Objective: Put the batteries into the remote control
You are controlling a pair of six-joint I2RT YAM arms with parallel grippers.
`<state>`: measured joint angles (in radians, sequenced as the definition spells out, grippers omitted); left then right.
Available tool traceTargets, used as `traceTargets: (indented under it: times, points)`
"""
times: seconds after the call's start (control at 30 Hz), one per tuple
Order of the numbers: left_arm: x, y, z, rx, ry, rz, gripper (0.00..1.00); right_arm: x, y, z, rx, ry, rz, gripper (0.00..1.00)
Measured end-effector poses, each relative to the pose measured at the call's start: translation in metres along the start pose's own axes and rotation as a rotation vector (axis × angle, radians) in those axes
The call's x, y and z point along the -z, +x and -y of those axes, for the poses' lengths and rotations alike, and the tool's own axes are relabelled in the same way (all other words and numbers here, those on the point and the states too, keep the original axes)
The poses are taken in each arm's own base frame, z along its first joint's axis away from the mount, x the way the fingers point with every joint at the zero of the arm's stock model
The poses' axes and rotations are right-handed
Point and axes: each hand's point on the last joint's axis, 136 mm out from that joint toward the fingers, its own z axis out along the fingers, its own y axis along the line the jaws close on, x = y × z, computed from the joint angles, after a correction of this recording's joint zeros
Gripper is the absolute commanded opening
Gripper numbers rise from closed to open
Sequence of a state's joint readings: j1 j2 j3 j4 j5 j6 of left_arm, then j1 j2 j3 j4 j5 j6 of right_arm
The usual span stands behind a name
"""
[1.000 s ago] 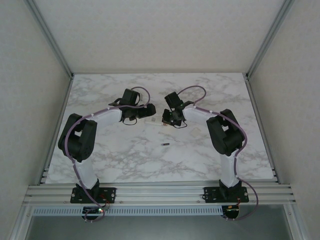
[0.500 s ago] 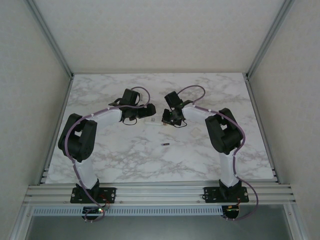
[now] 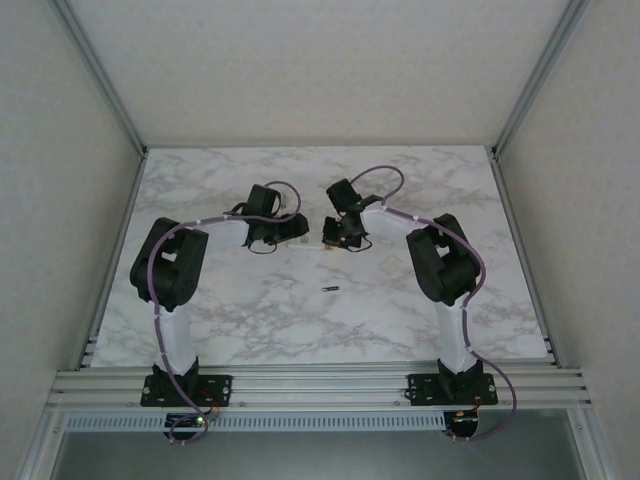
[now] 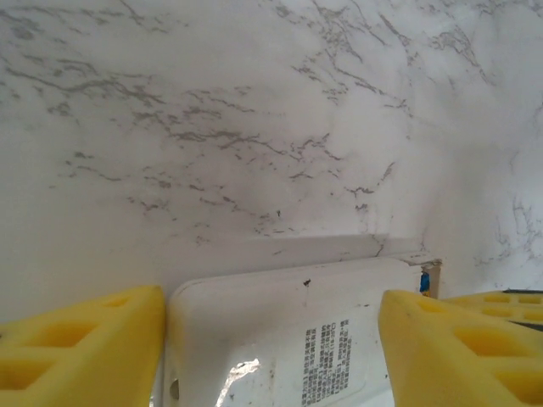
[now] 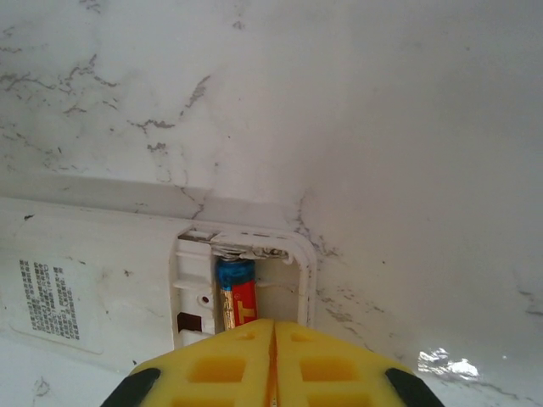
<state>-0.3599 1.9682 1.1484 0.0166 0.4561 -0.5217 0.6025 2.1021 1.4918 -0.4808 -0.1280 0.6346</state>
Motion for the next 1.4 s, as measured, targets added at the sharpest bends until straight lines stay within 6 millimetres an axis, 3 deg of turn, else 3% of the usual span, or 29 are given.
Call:
traceTargets:
  times: [0.27, 0.47, 0.7, 0.93, 1.07, 1.27, 1.4]
  points:
    - [-0.002, -0.001, -0.004, 0.038, 0.002, 0.011, 0.53, -0.002, 0.0, -0.003, 0.039, 0.043, -0.046, 0.09]
    - [-0.003, -0.001, -0.005, 0.066, 0.005, 0.028, 0.52, -0.002, 0.002, -0.005, 0.082, 0.068, -0.038, 0.09]
    - [-0.002, -0.002, -0.006, 0.076, 0.006, 0.04, 0.53, -0.002, 0.001, -0.005, 0.035, 0.064, -0.036, 0.11]
    - [-0.001, -0.003, -0.002, 0.059, 0.001, 0.056, 0.62, 0.001, 0.0, -0.002, -0.003, 0.078, -0.023, 0.12]
    - [-0.001, -0.003, -0.002, 0.045, -0.007, 0.061, 0.63, 0.009, 0.002, -0.002, 0.003, 0.061, 0.006, 0.13]
    - [0.0, -0.003, -0.003, 0.029, -0.009, 0.058, 0.63, 0.036, 0.007, -0.015, 0.037, 0.017, 0.064, 0.13]
    - [0.0, -0.003, -0.003, 0.027, -0.009, 0.058, 0.63, 0.049, 0.002, -0.022, 0.044, -0.01, 0.102, 0.2]
